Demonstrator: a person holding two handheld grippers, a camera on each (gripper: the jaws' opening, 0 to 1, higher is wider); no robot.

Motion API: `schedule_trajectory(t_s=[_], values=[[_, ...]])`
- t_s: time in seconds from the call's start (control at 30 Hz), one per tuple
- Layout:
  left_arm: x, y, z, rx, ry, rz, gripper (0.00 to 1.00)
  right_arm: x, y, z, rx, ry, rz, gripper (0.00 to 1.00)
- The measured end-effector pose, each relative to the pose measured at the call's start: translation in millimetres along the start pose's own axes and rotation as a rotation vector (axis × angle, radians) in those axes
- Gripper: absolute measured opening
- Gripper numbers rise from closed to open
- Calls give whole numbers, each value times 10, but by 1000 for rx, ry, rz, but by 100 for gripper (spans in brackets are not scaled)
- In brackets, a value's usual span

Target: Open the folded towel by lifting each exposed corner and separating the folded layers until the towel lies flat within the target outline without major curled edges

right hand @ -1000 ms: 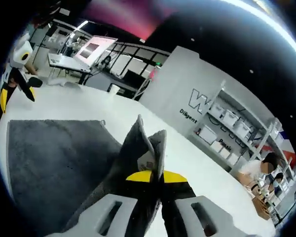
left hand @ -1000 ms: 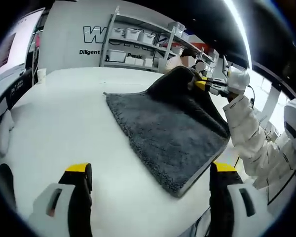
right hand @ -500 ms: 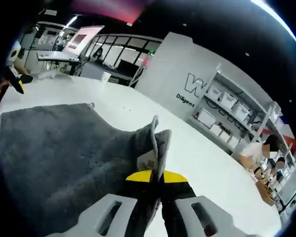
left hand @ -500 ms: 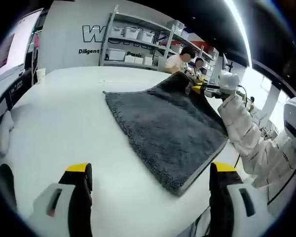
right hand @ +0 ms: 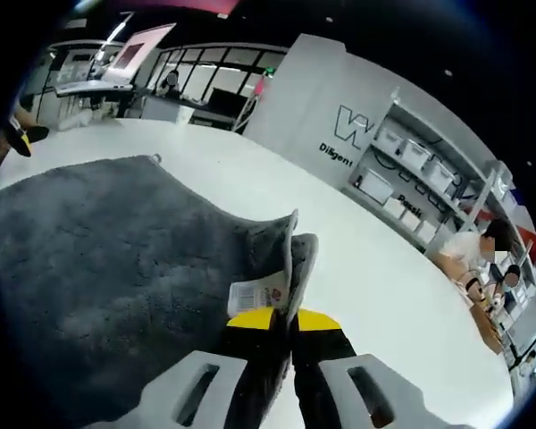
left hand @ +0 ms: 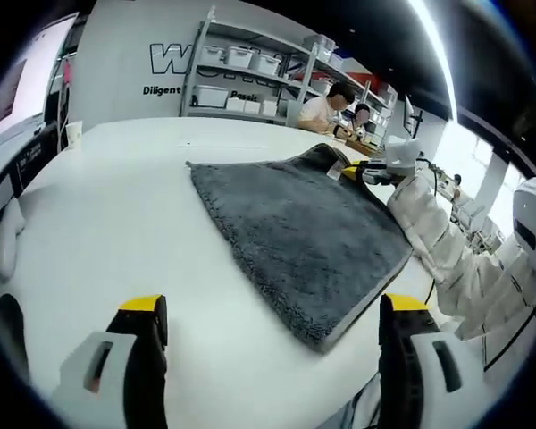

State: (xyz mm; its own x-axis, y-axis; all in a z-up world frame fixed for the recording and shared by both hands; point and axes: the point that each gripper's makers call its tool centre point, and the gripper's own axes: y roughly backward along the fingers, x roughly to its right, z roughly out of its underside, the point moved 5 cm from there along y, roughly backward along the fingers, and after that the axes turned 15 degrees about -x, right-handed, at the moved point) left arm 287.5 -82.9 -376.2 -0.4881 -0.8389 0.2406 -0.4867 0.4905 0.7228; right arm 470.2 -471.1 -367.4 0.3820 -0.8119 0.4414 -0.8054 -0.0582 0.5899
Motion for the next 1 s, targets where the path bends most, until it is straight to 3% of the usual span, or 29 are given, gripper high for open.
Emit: schedule_trajectory(t_s=[0.43, 0.87, 1.0], values=[[32, -55, -21, -16, -4, 7, 97, 4, -261, 292, -117, -15, 7, 10], [68, -75, -33, -22, -11, 18, 97, 263, -222, 353, -121, -103, 120, 50], [95, -75, -42, -20, -15, 23, 97, 385, -47, 384, -140, -154, 180, 64]])
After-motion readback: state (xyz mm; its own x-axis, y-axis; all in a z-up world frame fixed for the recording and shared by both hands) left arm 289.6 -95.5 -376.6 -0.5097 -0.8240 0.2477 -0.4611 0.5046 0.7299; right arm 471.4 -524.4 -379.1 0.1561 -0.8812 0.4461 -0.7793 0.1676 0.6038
